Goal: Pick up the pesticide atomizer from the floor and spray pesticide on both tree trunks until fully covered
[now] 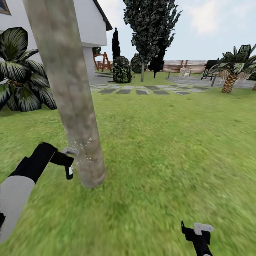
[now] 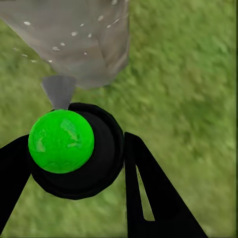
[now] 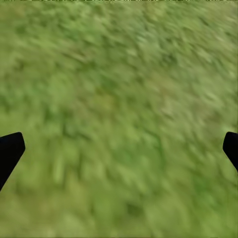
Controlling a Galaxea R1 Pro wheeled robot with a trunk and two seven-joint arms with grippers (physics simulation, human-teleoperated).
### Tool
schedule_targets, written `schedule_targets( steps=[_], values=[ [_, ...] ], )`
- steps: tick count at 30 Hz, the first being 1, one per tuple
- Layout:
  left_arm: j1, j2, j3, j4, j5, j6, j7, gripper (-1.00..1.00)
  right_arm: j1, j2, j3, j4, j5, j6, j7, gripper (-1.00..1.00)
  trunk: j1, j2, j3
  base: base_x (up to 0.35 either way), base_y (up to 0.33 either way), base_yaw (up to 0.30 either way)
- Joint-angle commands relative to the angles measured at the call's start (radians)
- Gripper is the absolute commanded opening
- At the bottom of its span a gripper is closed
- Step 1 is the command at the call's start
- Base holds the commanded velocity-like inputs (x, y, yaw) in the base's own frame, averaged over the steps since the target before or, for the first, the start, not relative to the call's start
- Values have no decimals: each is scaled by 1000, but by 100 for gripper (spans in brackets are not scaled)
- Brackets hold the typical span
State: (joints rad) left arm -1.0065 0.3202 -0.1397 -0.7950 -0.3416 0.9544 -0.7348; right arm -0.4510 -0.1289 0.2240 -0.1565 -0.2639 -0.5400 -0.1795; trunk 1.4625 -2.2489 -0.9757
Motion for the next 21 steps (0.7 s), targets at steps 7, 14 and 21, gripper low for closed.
schedule_targets(
  steps=[7,14,21],
  values=[
    [17,0,1,0,-1,-1,0,-100,0,0,0,0,0,0,0,100,0,0,0,182,-203,0],
    [32,-1,3,-13,-1,-2,0,-100,0,0,0,0,0,0,0,100,0,0,0,54,-263,0],
    [32,-1,6,-13,0,-2,6,-100,0,0,0,0,1,0,0,100,0,0,0,0,-276,120]
  ],
)
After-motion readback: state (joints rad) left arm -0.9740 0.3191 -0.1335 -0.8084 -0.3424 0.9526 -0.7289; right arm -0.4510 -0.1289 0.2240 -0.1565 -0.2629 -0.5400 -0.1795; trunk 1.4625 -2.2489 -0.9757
